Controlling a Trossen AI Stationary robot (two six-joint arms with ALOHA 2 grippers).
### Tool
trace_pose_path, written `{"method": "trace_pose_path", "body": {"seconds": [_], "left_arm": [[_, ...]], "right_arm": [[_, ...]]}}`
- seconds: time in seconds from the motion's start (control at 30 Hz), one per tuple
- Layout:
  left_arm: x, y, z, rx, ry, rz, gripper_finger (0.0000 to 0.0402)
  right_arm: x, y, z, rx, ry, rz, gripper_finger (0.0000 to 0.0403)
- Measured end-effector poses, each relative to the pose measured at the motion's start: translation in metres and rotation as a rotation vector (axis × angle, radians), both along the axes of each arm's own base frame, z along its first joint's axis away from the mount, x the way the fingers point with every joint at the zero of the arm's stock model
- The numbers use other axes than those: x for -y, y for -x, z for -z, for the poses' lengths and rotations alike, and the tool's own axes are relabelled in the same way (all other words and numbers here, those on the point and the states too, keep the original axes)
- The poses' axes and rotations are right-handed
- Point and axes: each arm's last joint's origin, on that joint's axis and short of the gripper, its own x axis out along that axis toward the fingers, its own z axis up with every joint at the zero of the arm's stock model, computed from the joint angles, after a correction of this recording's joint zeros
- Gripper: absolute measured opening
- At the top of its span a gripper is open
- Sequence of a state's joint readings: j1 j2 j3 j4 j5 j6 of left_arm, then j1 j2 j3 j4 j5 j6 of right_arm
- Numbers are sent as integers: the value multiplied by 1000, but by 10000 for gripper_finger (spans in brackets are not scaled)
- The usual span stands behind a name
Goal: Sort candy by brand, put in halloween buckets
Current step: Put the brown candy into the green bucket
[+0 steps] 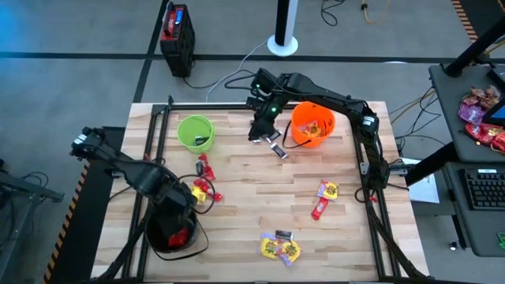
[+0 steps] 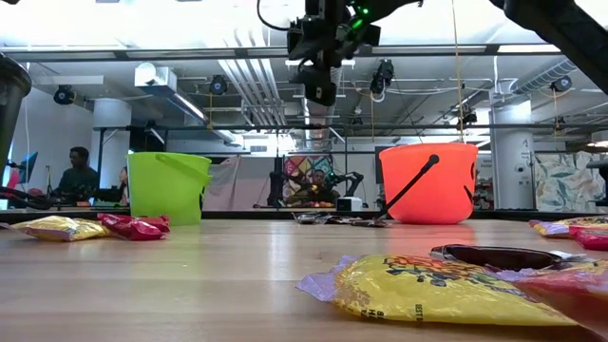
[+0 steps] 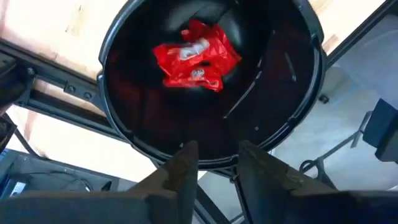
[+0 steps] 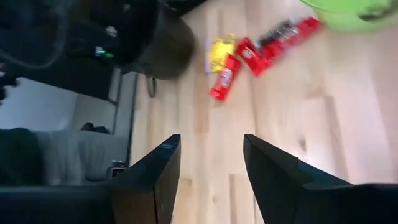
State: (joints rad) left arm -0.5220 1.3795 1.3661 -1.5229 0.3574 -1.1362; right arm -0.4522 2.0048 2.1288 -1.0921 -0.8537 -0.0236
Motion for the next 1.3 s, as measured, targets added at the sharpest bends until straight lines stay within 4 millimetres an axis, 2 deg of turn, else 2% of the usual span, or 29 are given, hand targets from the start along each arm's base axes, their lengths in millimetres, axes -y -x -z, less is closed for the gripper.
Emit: {"method": "trace_pose_path", "body": {"seconds": [0.1,0.2,0.3,0.4,0.53,0.63,0.77,0.97,1.13,1.3], "left_arm": [[-1,0,-11,62,-21,-1,114],[-5,-3,-34,230,-106,-13,115],[-13,-4,-63,457,-279,-39,111],[-25,-1,-89,661,-511,-85,106],[-40,9,-115,833,-762,-111,98],[-53,23,-127,890,-830,-105,93],[-69,42,-133,919,-845,-114,88],[-82,64,-133,958,-904,-139,84],[-86,70,-125,956,-936,-143,84],[-85,67,-115,949,-967,-140,84]], "right_arm": [[1,2,4,-101,78,91,160],[7,5,8,-233,266,245,153],[14,7,11,-321,462,360,148],[23,5,19,-365,538,413,148],[36,-8,53,-411,556,377,147],[43,-15,84,-454,603,250,146],[51,-17,118,-526,633,103,146],[72,-17,139,-559,603,176,146],[82,-17,156,-592,573,224,146],[89,-18,170,-611,587,248,146]]}}
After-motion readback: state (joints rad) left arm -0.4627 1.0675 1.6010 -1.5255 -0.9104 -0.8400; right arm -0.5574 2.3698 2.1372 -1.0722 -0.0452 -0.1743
